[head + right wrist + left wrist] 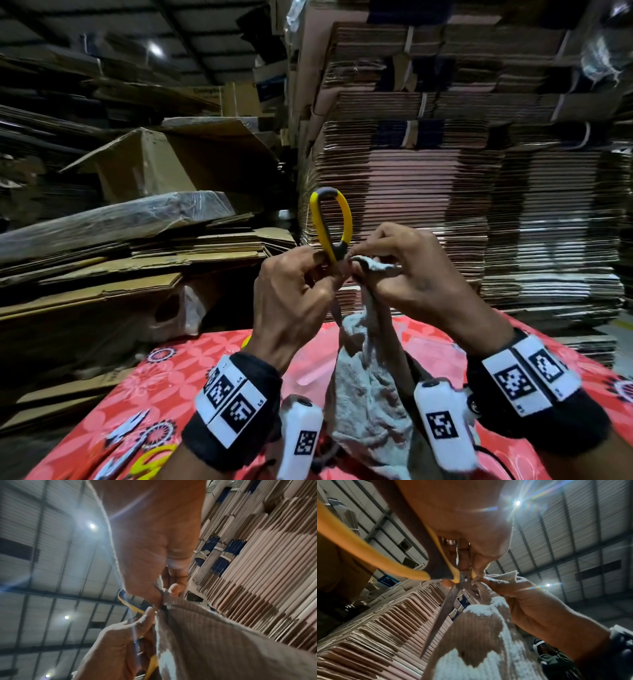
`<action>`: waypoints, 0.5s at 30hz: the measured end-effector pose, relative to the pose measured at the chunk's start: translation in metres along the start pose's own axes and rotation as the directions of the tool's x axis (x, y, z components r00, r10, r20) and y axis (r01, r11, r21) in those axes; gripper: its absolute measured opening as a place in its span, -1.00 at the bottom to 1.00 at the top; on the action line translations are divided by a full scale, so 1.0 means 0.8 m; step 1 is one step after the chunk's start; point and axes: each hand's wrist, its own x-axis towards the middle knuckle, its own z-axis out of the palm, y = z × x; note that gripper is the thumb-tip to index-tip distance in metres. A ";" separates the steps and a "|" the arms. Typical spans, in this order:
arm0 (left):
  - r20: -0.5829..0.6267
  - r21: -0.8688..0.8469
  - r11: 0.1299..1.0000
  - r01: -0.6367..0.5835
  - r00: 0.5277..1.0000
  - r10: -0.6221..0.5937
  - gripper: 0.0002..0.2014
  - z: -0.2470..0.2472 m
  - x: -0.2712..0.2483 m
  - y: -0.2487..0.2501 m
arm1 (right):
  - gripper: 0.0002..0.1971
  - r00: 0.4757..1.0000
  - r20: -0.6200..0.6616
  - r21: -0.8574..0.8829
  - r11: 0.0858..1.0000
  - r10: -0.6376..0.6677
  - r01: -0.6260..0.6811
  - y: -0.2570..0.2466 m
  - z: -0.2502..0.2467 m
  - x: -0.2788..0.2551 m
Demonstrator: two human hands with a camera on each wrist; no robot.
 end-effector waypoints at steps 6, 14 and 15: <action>-0.037 0.013 0.999 0.030 0.999 -0.029 -0.86 0.004 -0.001 -0.002 | -0.83 0.996 -0.085 -0.056 0.997 0.041 -0.046 0.011 -0.017 0.001; -0.041 -0.040 0.997 0.069 0.997 -0.071 -0.80 0.005 -0.003 0.001 | -0.74 0.999 -0.011 0.050 0.998 -0.033 0.034 -0.007 0.008 -0.002; -0.039 -0.035 0.997 0.069 0.997 -0.071 -0.79 0.007 -0.004 0.002 | -0.78 1.000 0.000 0.064 0.998 -0.021 0.021 -0.004 0.007 -0.002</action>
